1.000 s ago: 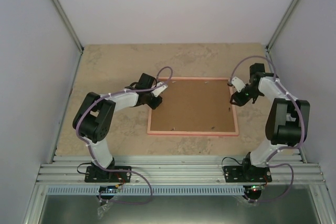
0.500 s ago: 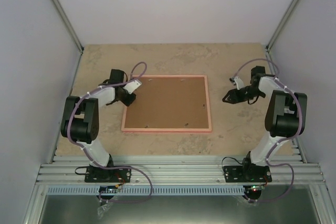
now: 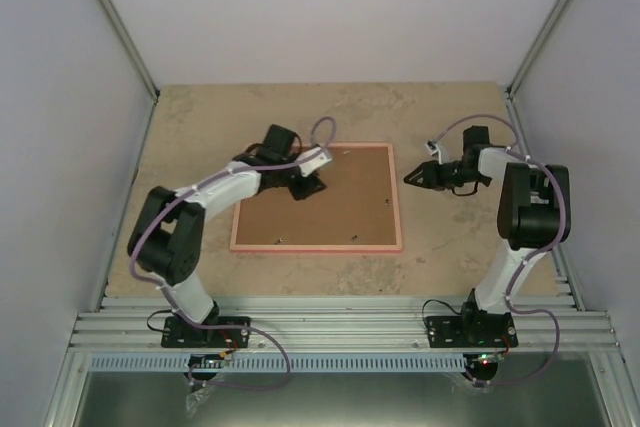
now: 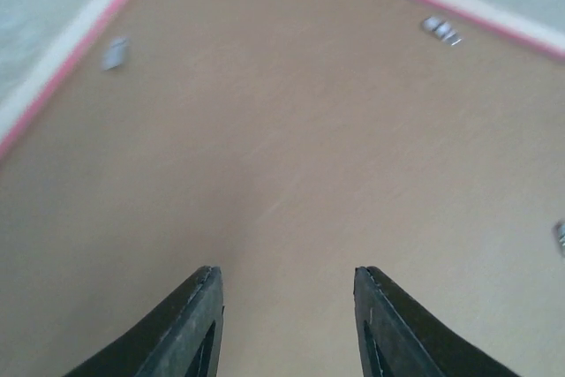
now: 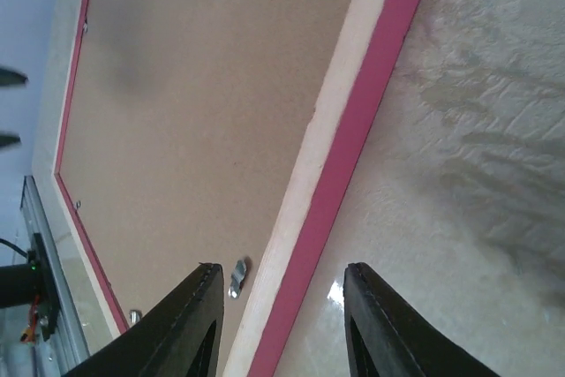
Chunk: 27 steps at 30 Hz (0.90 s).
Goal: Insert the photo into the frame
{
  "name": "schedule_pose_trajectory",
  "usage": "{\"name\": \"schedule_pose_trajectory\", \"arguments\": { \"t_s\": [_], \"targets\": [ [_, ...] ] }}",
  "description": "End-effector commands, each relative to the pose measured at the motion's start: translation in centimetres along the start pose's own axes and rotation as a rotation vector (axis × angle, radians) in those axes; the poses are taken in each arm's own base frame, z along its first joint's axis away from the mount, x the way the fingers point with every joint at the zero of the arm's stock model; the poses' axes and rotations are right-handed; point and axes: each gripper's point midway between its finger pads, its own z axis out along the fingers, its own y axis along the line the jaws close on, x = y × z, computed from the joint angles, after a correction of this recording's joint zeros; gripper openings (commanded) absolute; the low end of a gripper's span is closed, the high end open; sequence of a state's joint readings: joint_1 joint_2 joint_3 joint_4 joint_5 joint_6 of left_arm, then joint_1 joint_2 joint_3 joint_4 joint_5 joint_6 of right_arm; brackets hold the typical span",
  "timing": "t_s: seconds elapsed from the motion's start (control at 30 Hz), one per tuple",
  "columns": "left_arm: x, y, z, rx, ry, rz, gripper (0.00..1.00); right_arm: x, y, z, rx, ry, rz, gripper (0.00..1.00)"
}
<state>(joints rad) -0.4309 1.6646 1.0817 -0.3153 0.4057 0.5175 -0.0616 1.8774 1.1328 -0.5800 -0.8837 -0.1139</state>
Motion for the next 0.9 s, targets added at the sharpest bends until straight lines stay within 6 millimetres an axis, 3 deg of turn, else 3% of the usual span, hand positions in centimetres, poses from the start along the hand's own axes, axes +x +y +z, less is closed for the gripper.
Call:
{"name": "schedule_pose_trajectory", "arguments": {
  "t_s": [0.0,0.2,0.47,0.87],
  "targets": [
    [-3.7,-4.1,4.2,0.142,-0.086,-0.07,0.43,-1.2,0.4,2.1,-0.08,-0.015,0.041,0.39],
    [-5.5,-7.9,8.8,0.218,-0.09,-0.068,0.38,-0.7,1.1,5.1,-0.102,0.031,0.051,0.38],
    [-5.3,-9.5,13.0,0.25,-0.031,-0.01,0.25,2.1,0.4,7.2,-0.048,0.105,0.079,0.33],
    [-3.9,-12.2,13.5,0.332,0.002,0.049,0.19,5.5,0.8,8.9,-0.012,0.172,0.046,0.26]
  ]
}}
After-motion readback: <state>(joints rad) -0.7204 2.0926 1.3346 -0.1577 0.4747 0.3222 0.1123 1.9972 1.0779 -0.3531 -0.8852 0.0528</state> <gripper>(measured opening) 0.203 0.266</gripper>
